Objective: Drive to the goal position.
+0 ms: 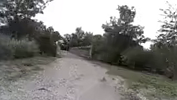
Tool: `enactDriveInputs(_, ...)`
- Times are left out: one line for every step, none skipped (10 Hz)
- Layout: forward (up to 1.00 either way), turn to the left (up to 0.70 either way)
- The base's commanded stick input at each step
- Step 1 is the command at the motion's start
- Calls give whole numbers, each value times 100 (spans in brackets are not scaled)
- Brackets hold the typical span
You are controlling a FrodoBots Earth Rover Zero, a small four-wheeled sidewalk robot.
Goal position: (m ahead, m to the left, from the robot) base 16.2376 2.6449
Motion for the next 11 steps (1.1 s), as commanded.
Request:
enactDriveInputs(70,0)
enactDriveInputs(70,0)
enactDriveInputs(70,0)
enactDriveInputs(70,0)
enactDriveInputs(70,0)
enactDriveInputs(70,0)
enactDriveInputs(70,0)
enactDriveInputs(70,0)
enactDriveInputs(70,0)
enactDriveInputs(70,0)
enactDriveInputs(70,0)
